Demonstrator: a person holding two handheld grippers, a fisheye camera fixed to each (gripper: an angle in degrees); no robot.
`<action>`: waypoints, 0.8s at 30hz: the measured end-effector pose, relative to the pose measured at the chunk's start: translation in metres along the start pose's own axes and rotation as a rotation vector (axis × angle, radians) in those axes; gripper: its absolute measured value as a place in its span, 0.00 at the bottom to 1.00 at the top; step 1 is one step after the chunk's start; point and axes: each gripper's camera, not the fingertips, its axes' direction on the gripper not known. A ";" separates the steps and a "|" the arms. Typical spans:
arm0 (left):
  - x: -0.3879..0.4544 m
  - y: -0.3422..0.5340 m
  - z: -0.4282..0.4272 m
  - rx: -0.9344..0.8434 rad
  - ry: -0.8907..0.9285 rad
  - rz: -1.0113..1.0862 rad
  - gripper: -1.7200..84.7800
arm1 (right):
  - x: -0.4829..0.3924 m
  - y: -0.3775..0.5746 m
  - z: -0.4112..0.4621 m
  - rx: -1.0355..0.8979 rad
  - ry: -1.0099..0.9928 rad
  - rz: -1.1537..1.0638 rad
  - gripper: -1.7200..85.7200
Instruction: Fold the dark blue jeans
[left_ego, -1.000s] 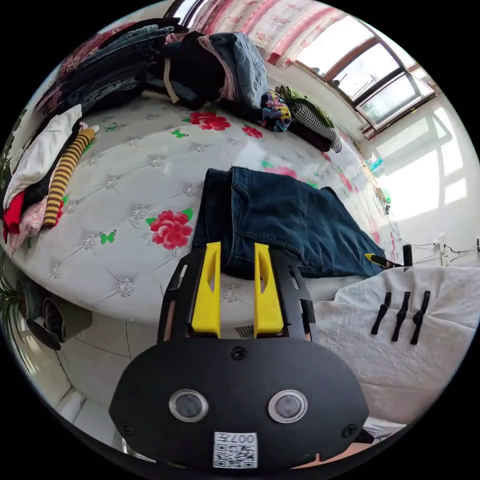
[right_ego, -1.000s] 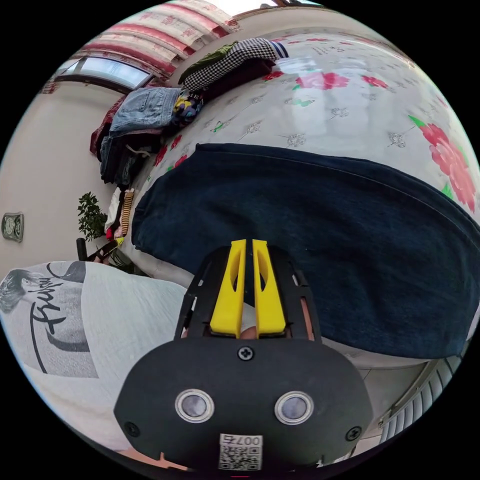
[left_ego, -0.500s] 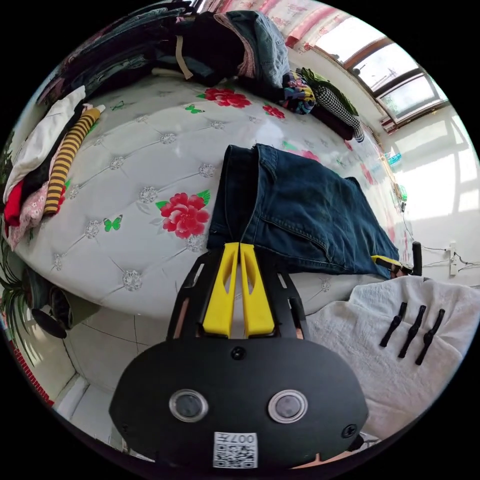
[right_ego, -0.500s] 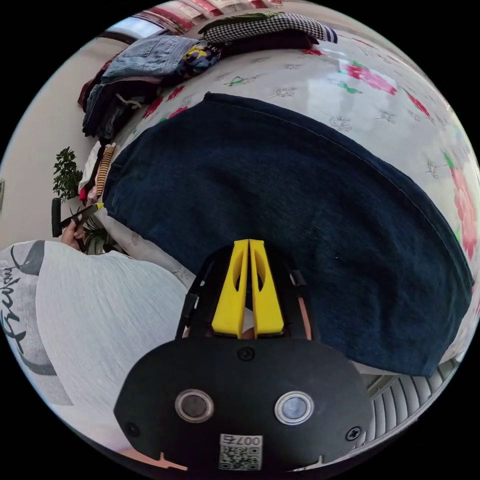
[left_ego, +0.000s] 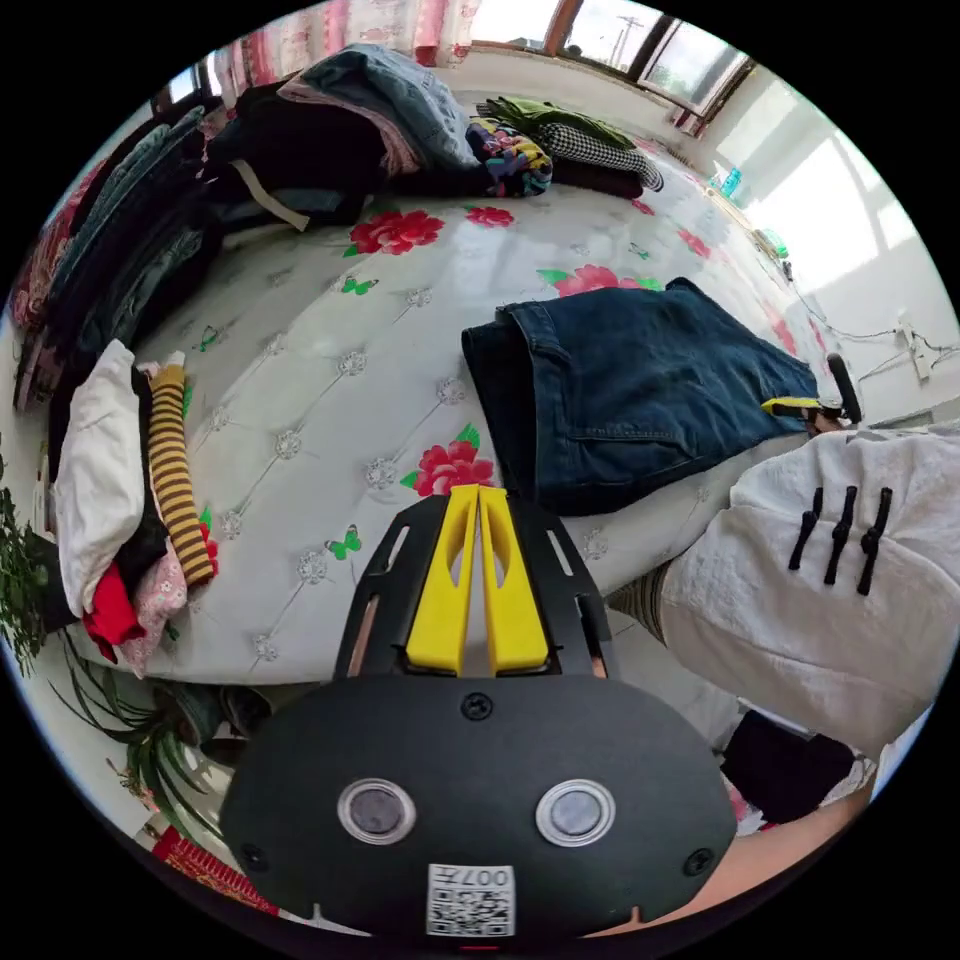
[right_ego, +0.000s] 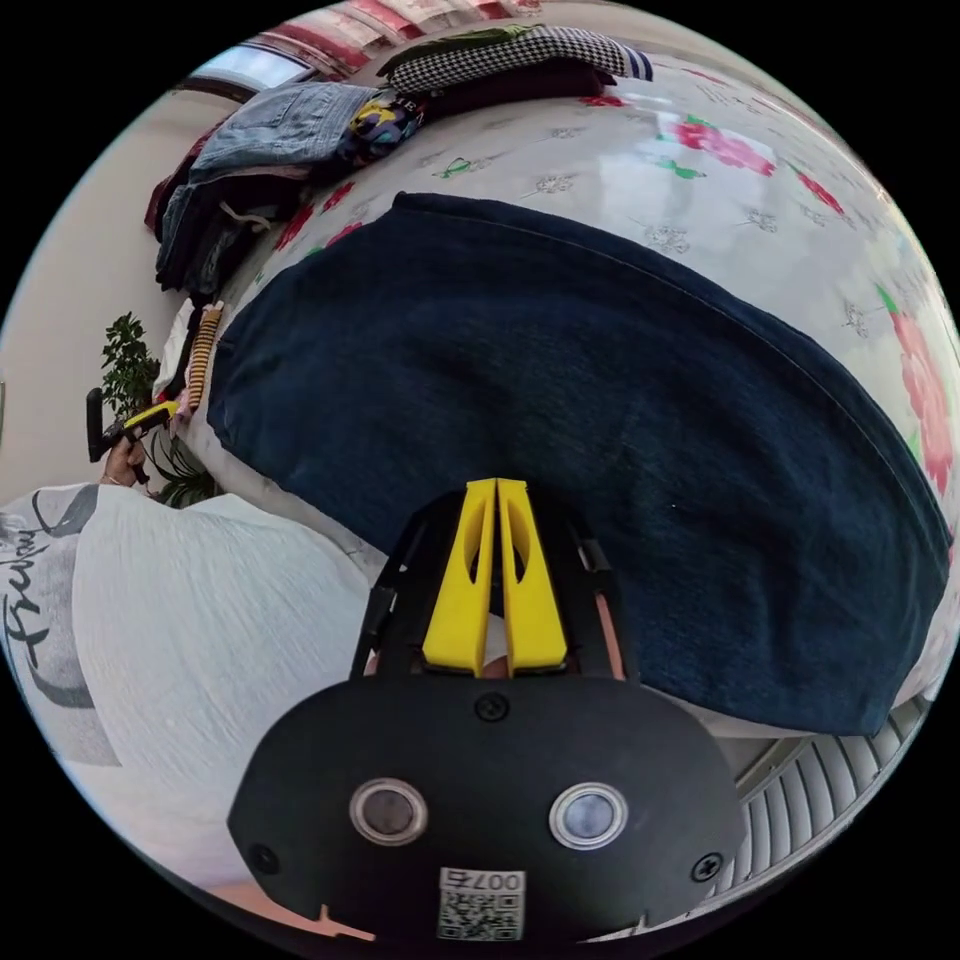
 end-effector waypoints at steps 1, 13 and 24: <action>-0.012 0.008 0.000 0.074 0.077 -0.078 0.01 | 0.004 0.004 -0.002 0.006 -0.024 0.028 0.02; 0.044 0.010 0.050 0.265 0.399 -0.310 0.01 | 0.116 0.156 -0.101 0.568 -0.187 0.626 0.09; 0.100 -0.028 0.080 0.125 0.348 -0.360 0.01 | 0.249 0.327 -0.142 0.902 -0.085 1.287 0.15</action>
